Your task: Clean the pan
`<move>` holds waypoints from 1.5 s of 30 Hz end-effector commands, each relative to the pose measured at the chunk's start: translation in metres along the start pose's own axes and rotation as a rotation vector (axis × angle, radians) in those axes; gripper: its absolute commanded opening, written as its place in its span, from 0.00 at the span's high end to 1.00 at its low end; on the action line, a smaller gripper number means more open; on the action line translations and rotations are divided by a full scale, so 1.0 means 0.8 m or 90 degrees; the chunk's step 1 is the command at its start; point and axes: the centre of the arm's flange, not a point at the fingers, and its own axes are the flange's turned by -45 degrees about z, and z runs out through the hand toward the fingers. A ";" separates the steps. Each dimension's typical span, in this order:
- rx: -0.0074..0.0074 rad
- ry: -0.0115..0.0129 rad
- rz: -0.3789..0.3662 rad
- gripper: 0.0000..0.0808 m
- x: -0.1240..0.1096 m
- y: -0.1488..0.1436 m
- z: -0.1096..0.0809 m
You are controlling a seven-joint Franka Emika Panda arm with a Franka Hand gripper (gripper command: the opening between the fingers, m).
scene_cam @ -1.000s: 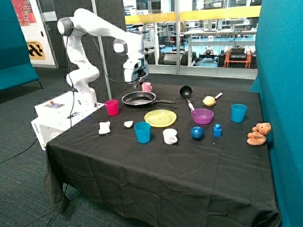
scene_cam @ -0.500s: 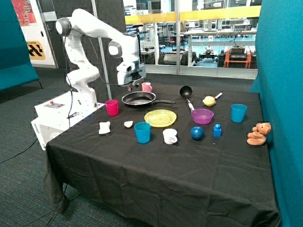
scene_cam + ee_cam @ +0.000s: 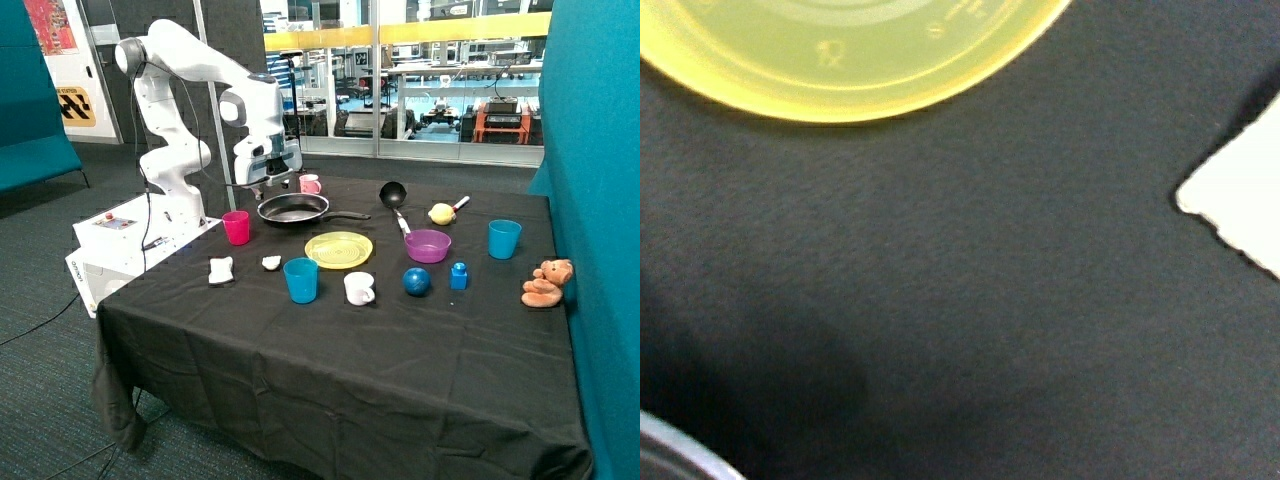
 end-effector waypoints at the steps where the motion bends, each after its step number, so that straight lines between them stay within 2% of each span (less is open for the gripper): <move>1: -0.0006 0.0006 0.065 0.00 -0.001 0.025 0.008; 20: -0.0005 0.0007 0.186 0.00 -0.021 0.106 0.029; 27: -0.0005 0.0007 0.207 0.00 -0.023 0.138 0.032; 28: -0.0005 0.0007 0.231 0.00 -0.023 0.140 0.033; 29: -0.0005 0.0007 0.236 0.00 -0.022 0.143 0.034; 37: -0.0005 0.0007 0.245 0.00 -0.014 0.159 0.037; 45: -0.0005 0.0007 0.260 0.00 -0.018 0.178 0.043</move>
